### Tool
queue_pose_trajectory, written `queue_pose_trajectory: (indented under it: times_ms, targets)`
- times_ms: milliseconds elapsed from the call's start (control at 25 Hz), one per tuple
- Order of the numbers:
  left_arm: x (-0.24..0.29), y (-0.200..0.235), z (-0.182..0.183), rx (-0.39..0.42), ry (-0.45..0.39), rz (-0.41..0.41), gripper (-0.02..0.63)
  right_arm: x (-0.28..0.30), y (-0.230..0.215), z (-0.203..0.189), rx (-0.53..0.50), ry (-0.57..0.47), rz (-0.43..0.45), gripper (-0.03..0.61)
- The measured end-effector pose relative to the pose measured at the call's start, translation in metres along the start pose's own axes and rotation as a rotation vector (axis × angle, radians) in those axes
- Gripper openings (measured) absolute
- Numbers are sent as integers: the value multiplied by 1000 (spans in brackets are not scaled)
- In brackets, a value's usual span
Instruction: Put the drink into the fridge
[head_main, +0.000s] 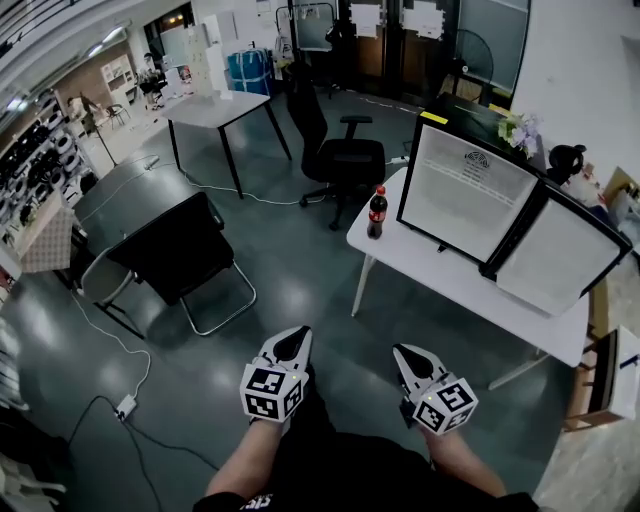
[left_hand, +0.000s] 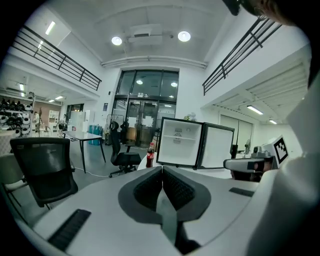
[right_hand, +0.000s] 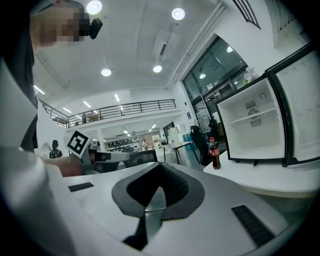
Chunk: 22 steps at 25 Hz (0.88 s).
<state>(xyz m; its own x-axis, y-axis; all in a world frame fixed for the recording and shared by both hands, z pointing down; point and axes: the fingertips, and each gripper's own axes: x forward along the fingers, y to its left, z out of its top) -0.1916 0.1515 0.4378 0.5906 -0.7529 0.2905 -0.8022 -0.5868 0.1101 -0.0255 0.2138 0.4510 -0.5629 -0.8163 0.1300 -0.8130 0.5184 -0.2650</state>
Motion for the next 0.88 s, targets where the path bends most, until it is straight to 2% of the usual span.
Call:
queue_pose_trajectory:
  times_ms: [200,680,880]
  targets:
    - [72,44,14,3,9,-67,18,57,-48,12,6,-7,-74,14]
    - [257,216,92,105,50,-263,18,274,-143,79,61,-130,-273,26]
    - [316,263,109,109,52,-325,18,332,-181,101,36,-137,-344,36]
